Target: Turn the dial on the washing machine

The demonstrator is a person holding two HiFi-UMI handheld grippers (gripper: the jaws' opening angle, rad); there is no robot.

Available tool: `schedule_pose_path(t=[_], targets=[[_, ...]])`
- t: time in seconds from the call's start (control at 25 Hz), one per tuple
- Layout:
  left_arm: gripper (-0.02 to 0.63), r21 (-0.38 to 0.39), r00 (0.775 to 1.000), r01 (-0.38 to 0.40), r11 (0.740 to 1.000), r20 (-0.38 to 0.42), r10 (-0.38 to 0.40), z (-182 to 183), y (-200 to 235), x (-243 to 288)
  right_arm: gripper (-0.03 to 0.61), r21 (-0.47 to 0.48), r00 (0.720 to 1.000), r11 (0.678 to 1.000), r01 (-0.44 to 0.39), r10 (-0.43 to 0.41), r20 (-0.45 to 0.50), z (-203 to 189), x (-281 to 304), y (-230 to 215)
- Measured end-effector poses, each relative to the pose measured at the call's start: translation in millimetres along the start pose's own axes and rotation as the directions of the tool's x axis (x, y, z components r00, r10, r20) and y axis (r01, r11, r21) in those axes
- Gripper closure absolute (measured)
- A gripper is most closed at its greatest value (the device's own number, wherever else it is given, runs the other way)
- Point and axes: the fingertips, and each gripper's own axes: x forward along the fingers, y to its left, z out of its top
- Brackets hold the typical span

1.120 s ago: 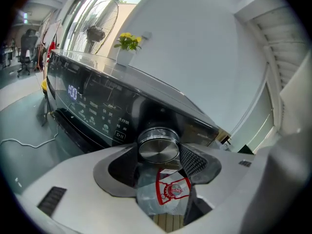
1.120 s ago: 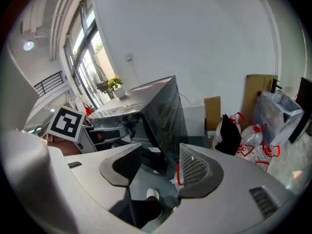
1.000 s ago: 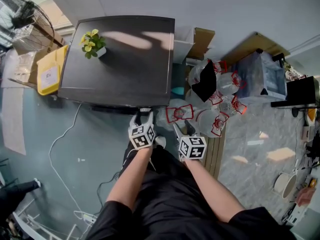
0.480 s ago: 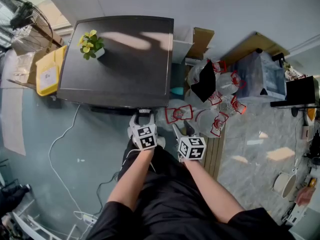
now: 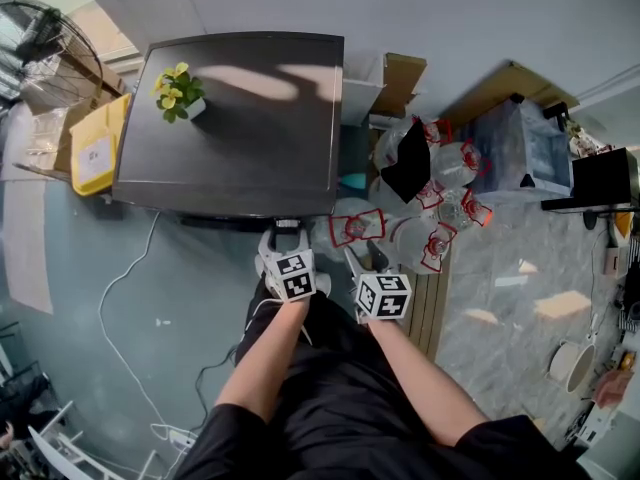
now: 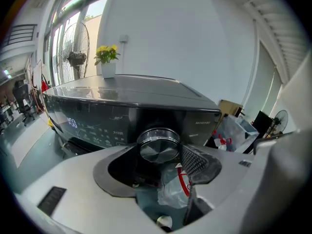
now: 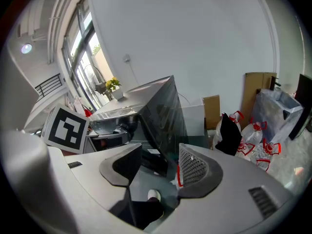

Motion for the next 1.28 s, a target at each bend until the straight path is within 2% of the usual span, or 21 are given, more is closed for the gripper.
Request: schedule_pose_path(t=[0.36, 0.92, 1.16, 1.28], targets=[[0.351, 0.008, 1.000, 0.008, 1.000, -0.007, -0.008, 1, -2, 1, 0.357, -0.004, 1.000, 1.000, 0.002, -0.002, 0.000, 1, -3, -2], [0.321, -0.035, 0.998, 0.060, 0.998, 0.027, -0.059, -1, 2, -11, 0.357, -0.029, 1.000, 0.999, -0.025, 0.026, 0.009, -1, -8, 11], [0.321, -0.028, 0.990, 0.137, 0.990, 0.041, -0.135, -1, 2, -29, 0.357, -0.058, 0.999, 0.997, -0.041, 0.042, 0.023, 6, -19, 14], [0.321, -0.034, 0.976, 0.215, 0.976, 0.055, -0.213, 4, 0, -49, 0.357, -0.058, 0.999, 0.997, -0.040, 0.042, 0.030, 10, -29, 12]])
